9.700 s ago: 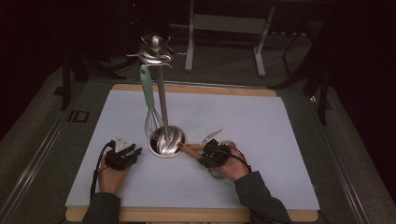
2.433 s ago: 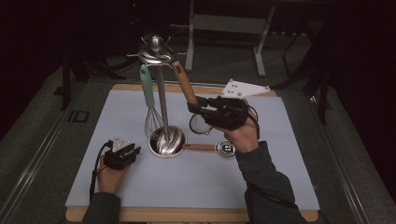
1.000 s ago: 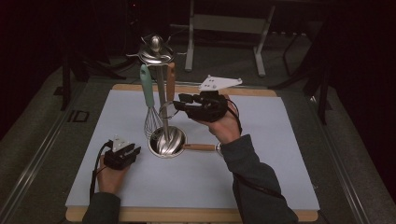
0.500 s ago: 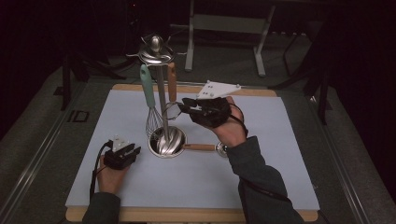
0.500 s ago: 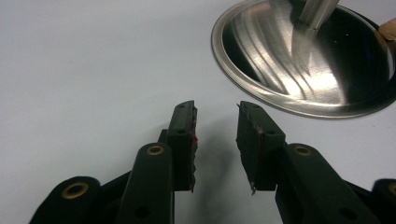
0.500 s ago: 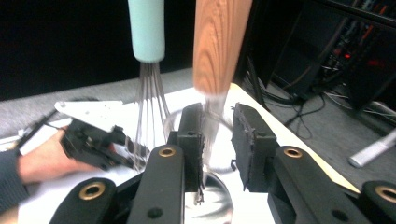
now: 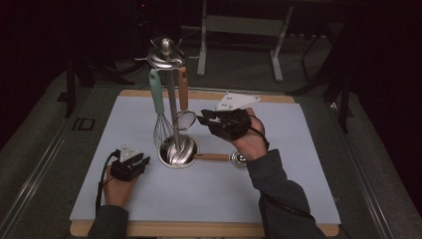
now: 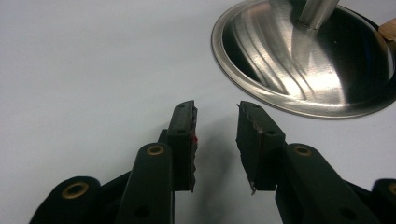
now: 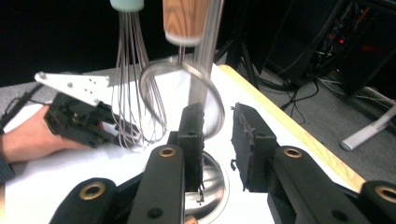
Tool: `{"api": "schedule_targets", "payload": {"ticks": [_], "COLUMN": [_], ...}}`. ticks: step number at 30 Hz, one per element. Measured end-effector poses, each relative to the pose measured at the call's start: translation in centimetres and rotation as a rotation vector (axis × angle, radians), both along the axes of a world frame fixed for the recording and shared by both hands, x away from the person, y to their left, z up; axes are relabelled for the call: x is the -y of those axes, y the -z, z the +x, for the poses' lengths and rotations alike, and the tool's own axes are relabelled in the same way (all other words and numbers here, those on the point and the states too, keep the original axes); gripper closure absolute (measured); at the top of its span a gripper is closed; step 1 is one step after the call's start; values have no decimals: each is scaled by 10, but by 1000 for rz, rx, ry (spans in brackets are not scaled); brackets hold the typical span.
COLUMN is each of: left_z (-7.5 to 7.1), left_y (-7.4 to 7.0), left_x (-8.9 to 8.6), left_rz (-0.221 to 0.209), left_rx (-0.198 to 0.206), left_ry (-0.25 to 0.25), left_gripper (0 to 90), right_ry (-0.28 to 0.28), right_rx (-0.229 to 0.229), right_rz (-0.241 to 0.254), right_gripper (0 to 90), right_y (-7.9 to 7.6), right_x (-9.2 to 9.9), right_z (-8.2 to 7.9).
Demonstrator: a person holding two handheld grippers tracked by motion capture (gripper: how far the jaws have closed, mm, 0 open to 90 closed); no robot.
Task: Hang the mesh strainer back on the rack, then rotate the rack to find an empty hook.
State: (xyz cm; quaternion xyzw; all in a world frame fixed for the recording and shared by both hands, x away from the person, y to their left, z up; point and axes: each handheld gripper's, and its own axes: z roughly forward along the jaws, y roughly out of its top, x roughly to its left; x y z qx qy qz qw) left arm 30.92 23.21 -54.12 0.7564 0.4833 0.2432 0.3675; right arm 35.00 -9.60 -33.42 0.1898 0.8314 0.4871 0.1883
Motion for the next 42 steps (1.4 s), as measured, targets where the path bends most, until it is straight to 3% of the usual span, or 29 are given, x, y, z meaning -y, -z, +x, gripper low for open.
{"api": "schedule_targets", "payload": {"ticks": [15,30,34,39,40,42], "left_z": [-1,-1,-4,-10,-11,-14], "left_y": [-1,-2,-11,-27,-29,-36], "left_x": [-1,-5,-8,-6,-6,-5], "left_rz": [-5,-44,-122,-166,-174,-172], "left_rx": [7,18,79,137,145,163], "left_ry": [-5,-34,-45,-60,-64,-77], "left_gripper": [690,683,701,688,689,691], "right_ry": [42,97,113,144,146,146], "right_rx": [-24,-100,-110,-125,-148,-158], "right_rz": [-3,-31,-50,-65,-55,-54], "right_gripper": [724,722,705,680,677,676], "right_y": [19,59,70,82,87,90], "right_x": [18,43,49,59,63,64], "right_z": [3,5,6,8,7,7]}}
